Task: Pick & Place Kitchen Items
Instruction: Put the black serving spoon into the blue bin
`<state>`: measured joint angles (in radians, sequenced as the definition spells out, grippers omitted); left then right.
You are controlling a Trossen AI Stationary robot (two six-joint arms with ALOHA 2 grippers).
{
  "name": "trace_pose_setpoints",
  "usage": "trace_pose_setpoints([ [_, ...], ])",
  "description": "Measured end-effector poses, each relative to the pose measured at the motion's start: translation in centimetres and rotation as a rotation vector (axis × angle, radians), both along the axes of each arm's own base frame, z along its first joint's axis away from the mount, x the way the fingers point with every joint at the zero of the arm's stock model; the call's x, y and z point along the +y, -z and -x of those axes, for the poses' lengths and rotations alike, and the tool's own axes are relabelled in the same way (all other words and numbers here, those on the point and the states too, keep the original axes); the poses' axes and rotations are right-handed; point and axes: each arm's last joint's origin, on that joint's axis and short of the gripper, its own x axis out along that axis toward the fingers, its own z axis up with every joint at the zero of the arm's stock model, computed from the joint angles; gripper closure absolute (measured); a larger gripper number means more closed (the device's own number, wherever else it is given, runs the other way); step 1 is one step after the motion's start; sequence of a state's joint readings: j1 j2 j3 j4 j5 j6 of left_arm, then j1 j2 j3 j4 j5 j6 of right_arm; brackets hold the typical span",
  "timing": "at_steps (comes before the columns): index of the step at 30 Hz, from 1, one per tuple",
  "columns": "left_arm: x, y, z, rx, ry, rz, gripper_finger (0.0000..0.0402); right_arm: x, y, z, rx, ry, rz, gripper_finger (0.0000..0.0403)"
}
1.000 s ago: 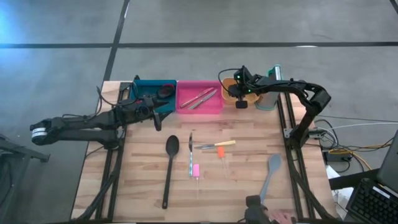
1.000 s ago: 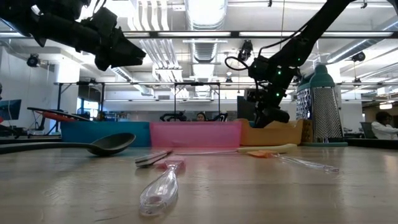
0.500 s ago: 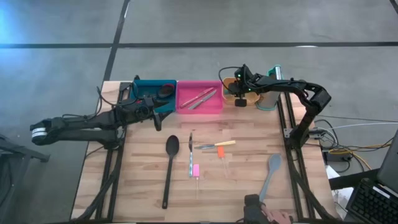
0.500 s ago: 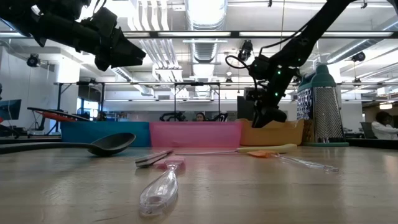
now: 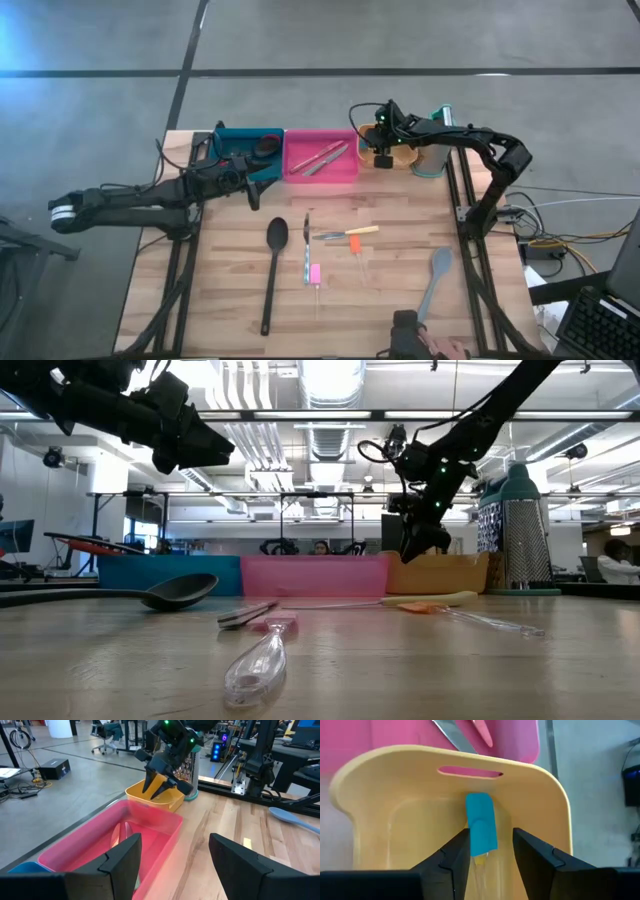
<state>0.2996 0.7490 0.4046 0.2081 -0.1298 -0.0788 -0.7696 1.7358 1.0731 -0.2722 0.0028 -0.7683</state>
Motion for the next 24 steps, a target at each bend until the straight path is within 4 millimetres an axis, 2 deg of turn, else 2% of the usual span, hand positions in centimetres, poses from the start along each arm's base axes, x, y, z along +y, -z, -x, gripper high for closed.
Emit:
trace_pose_setpoints([
  [6, 0.0, 0.0, 0.0, 0.000, 0.000, 0.000, 0.0163, 0.3, -2.2, -0.7, -0.004, 0.086, -0.096, 0.0262],
  [13, 0.0, 0.0, 0.0, 0.000, 0.000, 0.000, 0.0163, 2.0, -5.9, -2.5, 0.001, 0.164, -0.215, 0.0299],
  [18, 0.0, 0.1, 0.0, 0.003, -0.003, 0.017, 0.0163, 4.8, -8.5, -4.2, 0.032, 0.158, -0.282, 0.0337],
  [22, -0.1, 0.7, 0.1, 0.021, -0.012, 0.136, 0.0163, 8.1, -10.1, -5.1, 0.098, 0.131, -0.339, 0.0370],
  [24, -0.1, 0.9, 0.1, 0.033, -0.015, 0.134, 0.0163, 9.9, -10.5, -5.4, 0.121, 0.116, -0.360, 0.0385],
])
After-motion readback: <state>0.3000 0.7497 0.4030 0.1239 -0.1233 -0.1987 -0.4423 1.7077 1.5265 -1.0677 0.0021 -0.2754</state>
